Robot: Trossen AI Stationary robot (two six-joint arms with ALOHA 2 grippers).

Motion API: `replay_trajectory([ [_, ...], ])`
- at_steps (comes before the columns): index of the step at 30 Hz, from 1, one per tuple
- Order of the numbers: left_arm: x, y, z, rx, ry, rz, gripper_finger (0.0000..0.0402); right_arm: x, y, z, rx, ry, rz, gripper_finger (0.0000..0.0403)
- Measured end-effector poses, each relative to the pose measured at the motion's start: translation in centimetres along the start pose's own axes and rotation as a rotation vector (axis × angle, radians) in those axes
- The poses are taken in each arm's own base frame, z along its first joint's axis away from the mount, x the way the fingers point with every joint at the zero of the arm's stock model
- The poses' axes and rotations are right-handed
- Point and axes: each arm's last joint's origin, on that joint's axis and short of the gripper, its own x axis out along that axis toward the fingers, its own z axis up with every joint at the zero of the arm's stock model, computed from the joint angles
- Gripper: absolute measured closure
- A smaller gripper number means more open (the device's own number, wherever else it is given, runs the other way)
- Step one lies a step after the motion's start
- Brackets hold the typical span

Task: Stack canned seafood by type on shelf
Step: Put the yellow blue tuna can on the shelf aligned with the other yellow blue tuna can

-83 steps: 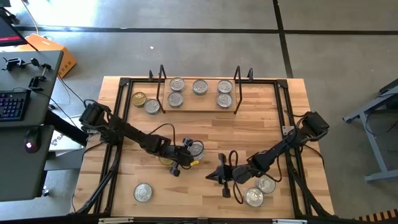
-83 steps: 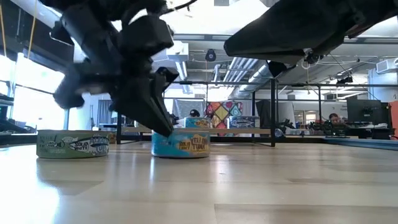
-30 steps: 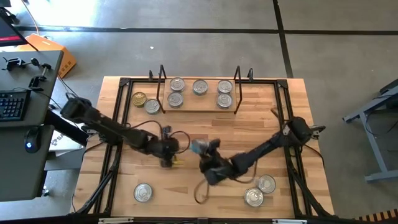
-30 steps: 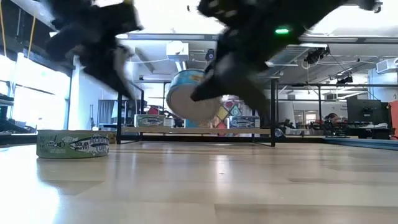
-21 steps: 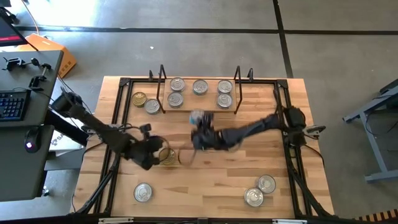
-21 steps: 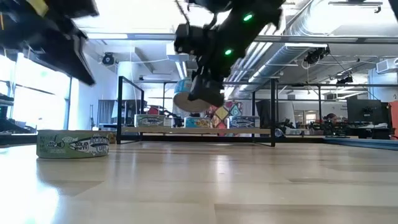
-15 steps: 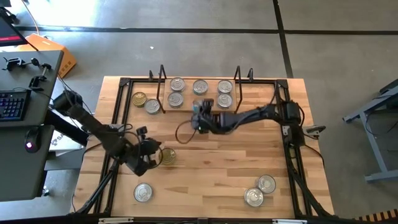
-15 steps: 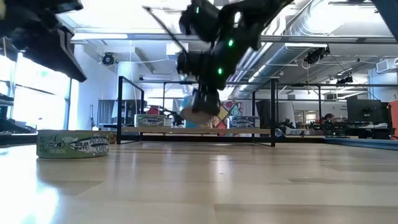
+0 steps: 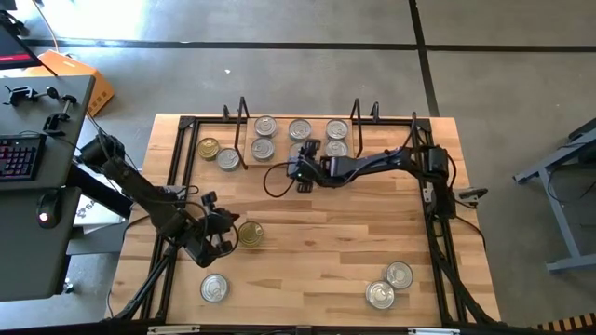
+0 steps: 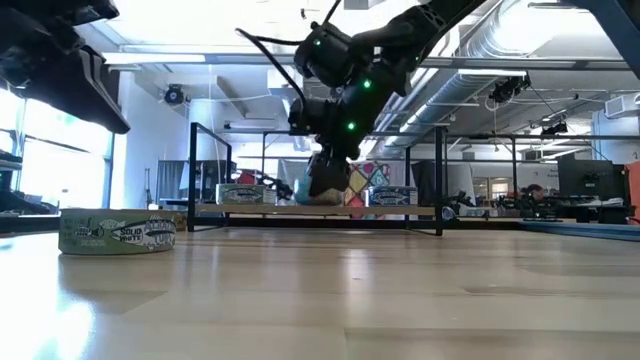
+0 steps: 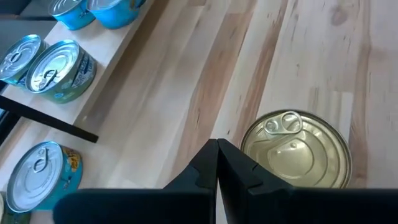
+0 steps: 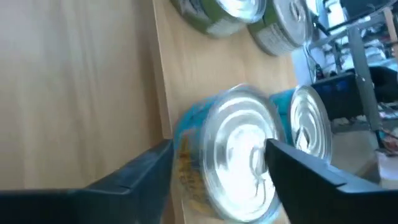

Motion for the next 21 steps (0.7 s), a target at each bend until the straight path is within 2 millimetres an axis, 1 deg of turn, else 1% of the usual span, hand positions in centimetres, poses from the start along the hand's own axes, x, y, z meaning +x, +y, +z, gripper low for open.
replay_trajectory([
  [2,0.0,-0.1,0.1,-0.009,-0.005,-0.007,0.0401,-0.1,-0.1,0.2,0.003,-0.016,-0.002,0.0132],
  [5,0.0,-0.1,0.1,-0.005,-0.005,-0.008,0.0401,-0.1,-0.1,0.2,0.0,-0.009,-0.022,0.0125],
  [8,0.0,-0.1,0.1,-0.002,-0.005,-0.008,0.0401,-0.5,-0.4,0.9,0.009,-0.005,-0.051,0.0137],
  [11,0.0,-0.1,0.1,-0.002,-0.005,-0.008,0.0401,-1.3,-1.2,1.8,0.0,0.013,-0.016,0.0164],
  [14,0.0,-0.1,0.1,-0.001,-0.005,-0.008,0.0401,-2.2,-1.8,2.5,0.026,0.042,0.119,0.0212],
  [16,0.0,-0.1,0.1,0.0,-0.005,-0.007,0.0401,-2.8,-2.1,2.6,0.044,0.059,0.295,0.0256],
  [18,0.0,-0.1,0.1,-0.001,-0.007,-0.006,0.0401,-3.2,-2.1,2.4,0.042,0.073,0.482,0.0308],
  [19,0.0,-0.1,0.1,0.0,-0.009,-0.004,0.0401,-3.3,-2.0,2.2,0.043,0.082,0.546,0.0335],
  [20,0.0,-0.1,0.1,0.0,-0.012,-0.001,0.0401,-3.3,-1.9,2.1,0.042,0.096,0.57,0.0363],
  [21,0.0,-0.1,0.1,-0.001,-0.017,0.003,0.0401,-3.3,-1.9,1.9,0.045,0.112,0.567,0.0382],
])
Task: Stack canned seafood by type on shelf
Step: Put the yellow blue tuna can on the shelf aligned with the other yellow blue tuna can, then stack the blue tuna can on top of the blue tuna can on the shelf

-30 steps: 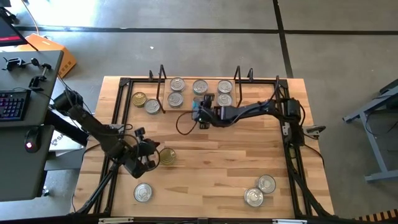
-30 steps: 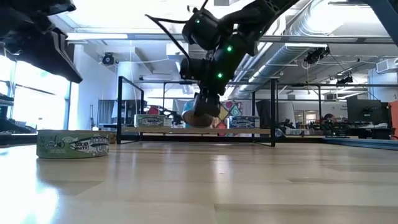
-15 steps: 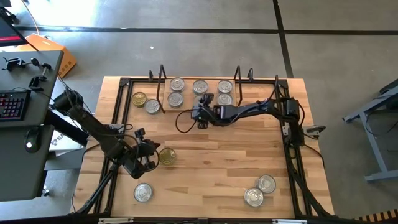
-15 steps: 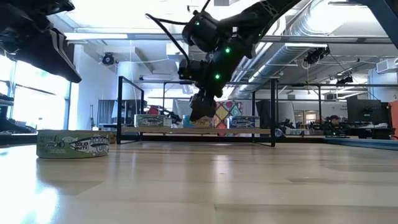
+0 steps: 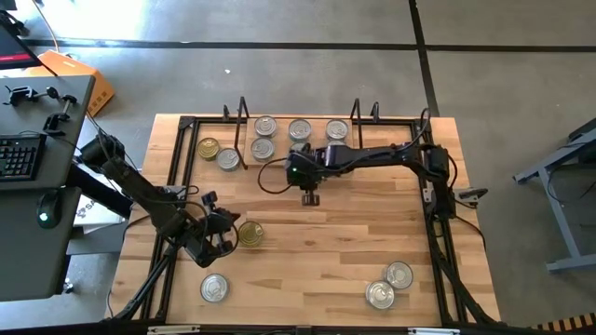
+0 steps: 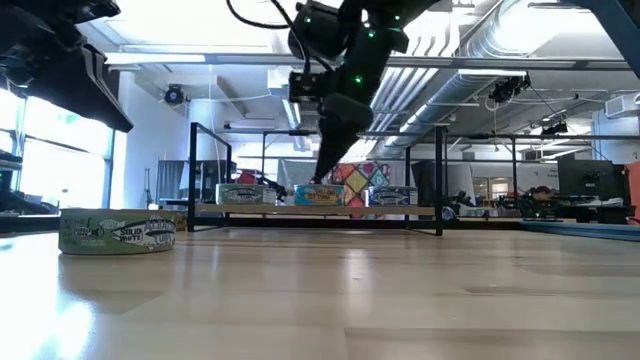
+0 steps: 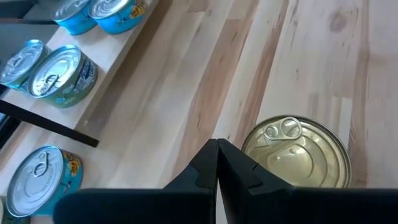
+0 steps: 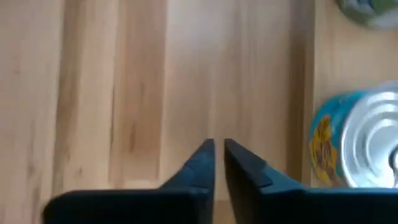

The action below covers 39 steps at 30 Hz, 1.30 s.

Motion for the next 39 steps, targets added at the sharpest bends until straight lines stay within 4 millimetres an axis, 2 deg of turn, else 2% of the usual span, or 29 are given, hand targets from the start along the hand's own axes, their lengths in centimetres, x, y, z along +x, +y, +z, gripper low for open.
replay_trajectory([
  [2,0.0,0.0,0.0,0.001,-0.009,0.009,0.0401,0.5,-0.4,-0.6,0.036,0.033,-0.071,0.0392],
  [5,0.0,0.0,0.1,0.015,-0.017,0.011,0.0401,1.5,-1.6,-1.6,0.105,0.047,-0.167,0.038],
  [10,0.0,-0.2,0.3,0.023,-0.035,-0.005,0.0401,2.2,-3.2,-1.9,0.163,0.0,-0.249,0.0396],
  [17,0.0,-0.5,0.7,0.029,-0.067,-0.021,0.0401,2.0,-3.8,-0.8,0.14,-0.113,-0.309,0.0397],
  [21,0.0,-0.5,0.7,0.029,-0.067,-0.02,0.0401,1.8,-2.8,-0.6,0.125,-0.104,-0.328,0.0402],
  [24,0.0,-0.6,0.7,0.024,-0.07,-0.024,0.0401,1.4,-0.4,0.2,0.123,-0.145,-0.297,0.0402],
  [30,0.5,-1.1,0.5,-0.021,-0.122,-0.047,0.0401,1.5,7.1,0.9,-0.038,-0.235,-0.212,0.0403],
  [36,1.3,-2.0,-0.2,-0.053,-0.192,-0.162,0.0401,0.5,15.1,-0.8,0.006,-0.263,-0.143,0.0403],
  [39,1.7,-2.4,-0.6,-0.011,-0.23,-0.232,0.0401,-0.4,19.2,-1.9,0.042,-0.256,-0.079,0.0403],
])
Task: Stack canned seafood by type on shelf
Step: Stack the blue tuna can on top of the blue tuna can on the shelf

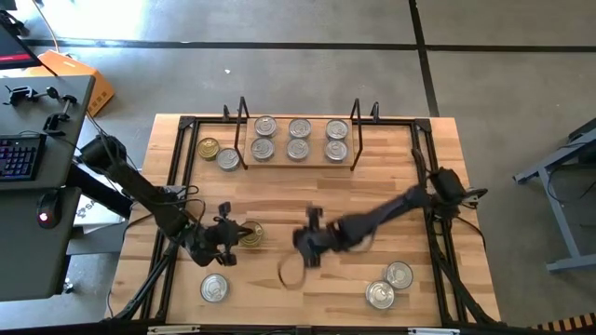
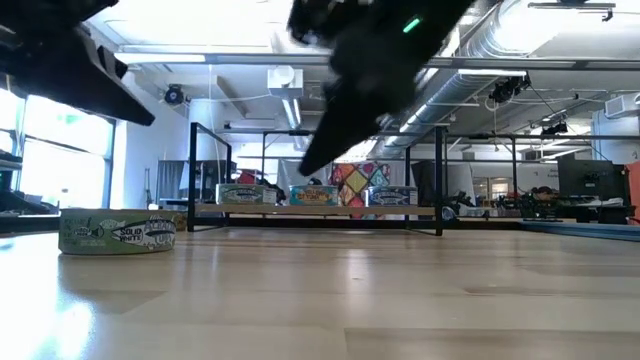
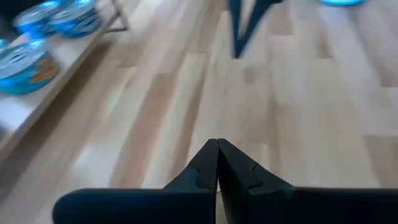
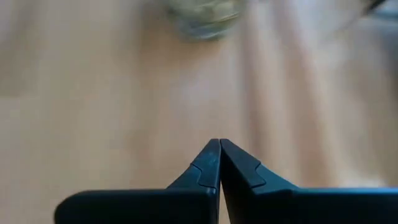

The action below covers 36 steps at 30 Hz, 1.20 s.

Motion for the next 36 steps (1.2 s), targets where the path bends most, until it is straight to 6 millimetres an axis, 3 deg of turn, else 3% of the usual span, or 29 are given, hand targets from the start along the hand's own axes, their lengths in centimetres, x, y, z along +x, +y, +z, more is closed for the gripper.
replay_trajectory([
  [5,0.5,0.1,0.0,-0.021,-0.095,-0.046,0.0402,-2.6,4.8,-1.5,0.057,0.019,0.014,0.0403],
  [10,1.0,0.5,0.7,-0.012,-0.14,-0.032,0.0402,-3.7,6.6,-2.3,0.043,-0.078,-0.136,0.0403],
  [16,1.5,0.8,1.1,-0.023,-0.144,-0.085,0.0402,-2.1,4.4,-1.8,0.157,-0.247,-0.38,0.0403],
  [22,1.8,1.2,1.6,-0.056,-0.163,-0.07,0.0402,0.2,1.2,-1.3,0.23,-0.211,-0.289,0.0402],
  [24,1.9,1.2,1.5,-0.055,-0.161,-0.069,0.0402,-0.5,0.9,-1.4,0.242,-0.16,-0.251,0.0402],
  [27,1.9,1.2,1.6,-0.041,-0.162,-0.068,0.0402,-3.5,1.7,-2.0,0.3,-0.005,-0.112,0.0403],
  [32,1.9,1.3,1.6,-0.031,-0.163,-0.057,0.0402,-8.3,4.8,-5.9,0.477,0.418,0.077,0.0403],
  [36,2.1,1.5,1.7,-0.054,-0.169,-0.047,0.0402,-11.2,6.8,-8.8,0.614,0.732,0.052,0.0403],
])
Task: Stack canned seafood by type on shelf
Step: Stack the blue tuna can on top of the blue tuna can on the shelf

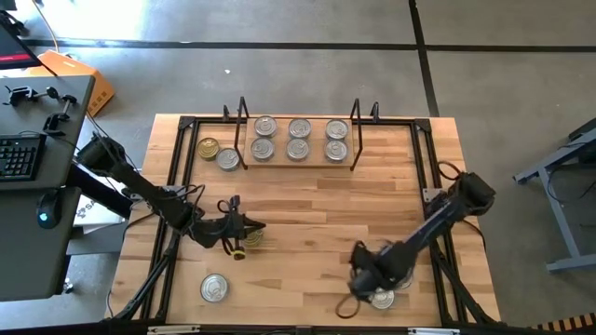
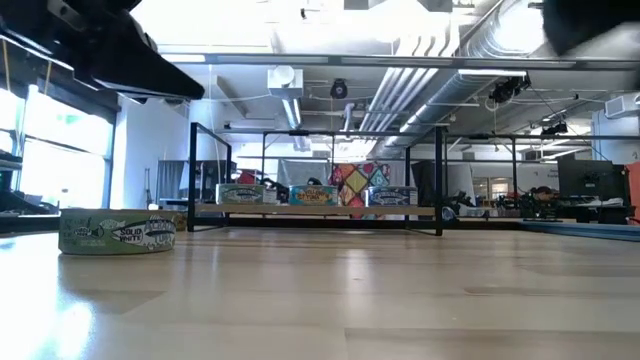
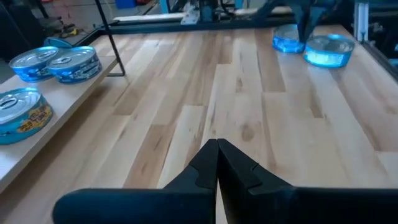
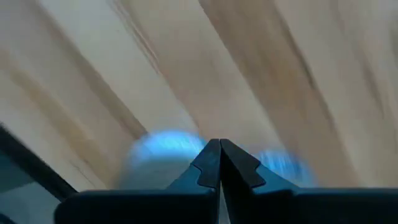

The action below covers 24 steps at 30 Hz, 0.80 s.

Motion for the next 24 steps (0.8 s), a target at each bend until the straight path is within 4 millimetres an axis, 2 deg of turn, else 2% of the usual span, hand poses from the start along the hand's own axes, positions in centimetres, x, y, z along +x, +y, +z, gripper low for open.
replay_trajectory([
  [7,0.1,0.0,0.3,0.001,-0.022,-0.009,0.0402,1.9,-1.0,-5.0,0.253,0.15,-0.147,0.0403],
  [10,0.1,0.1,0.4,0.019,-0.029,-0.006,0.0402,3.1,-1.7,-6.1,0.251,0.154,-0.188,0.0403],
  [12,0.2,0.2,0.5,0.024,-0.036,-0.003,0.0402,3.6,-1.8,-6.0,0.242,0.157,-0.165,0.0403],
  [16,0.5,0.5,0.7,0.026,-0.039,0.014,0.0402,3.6,-1.6,-3.8,0.234,0.079,-0.096,0.0403],
  [21,0.9,1.1,0.7,0.021,-0.035,0.043,0.0402,3.1,-1.5,1.5,0.244,-0.421,-0.062,0.0403],
  [24,1.1,1.2,0.7,0.02,-0.028,0.042,0.0402,2.2,-0.9,4.1,0.163,-0.63,-0.015,0.0403],
])
